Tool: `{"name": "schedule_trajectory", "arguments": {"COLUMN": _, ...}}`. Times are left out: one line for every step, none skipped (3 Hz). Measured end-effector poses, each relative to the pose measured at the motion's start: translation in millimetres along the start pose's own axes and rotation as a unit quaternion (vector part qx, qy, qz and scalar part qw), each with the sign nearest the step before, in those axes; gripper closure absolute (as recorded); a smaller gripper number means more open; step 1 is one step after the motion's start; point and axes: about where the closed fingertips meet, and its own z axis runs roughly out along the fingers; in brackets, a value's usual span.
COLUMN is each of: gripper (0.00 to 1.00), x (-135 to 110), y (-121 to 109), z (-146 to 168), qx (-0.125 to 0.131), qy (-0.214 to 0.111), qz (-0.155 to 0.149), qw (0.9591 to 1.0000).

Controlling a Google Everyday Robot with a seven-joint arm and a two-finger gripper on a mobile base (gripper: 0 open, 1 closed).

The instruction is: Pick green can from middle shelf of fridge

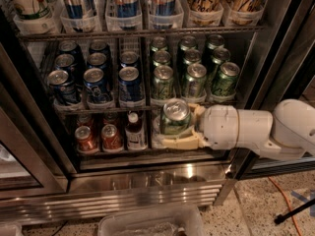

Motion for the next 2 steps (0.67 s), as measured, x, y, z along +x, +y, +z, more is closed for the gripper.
{"name": "schedule_trajectory", "arguments": {"gripper": 1.00, "x": -13.5, "y": 53.5, "z": 10.4, "qx": -0.001, "qy": -0.019, "qz": 0.009, "qw": 0.9998}}
{"name": "schedule_trajectory", "arguments": {"gripper": 1.00, "x": -13.8, "y": 55.3, "z": 10.8, "qx": -0.002, "qy": -0.020, "qz": 0.010, "qw": 0.9998}}
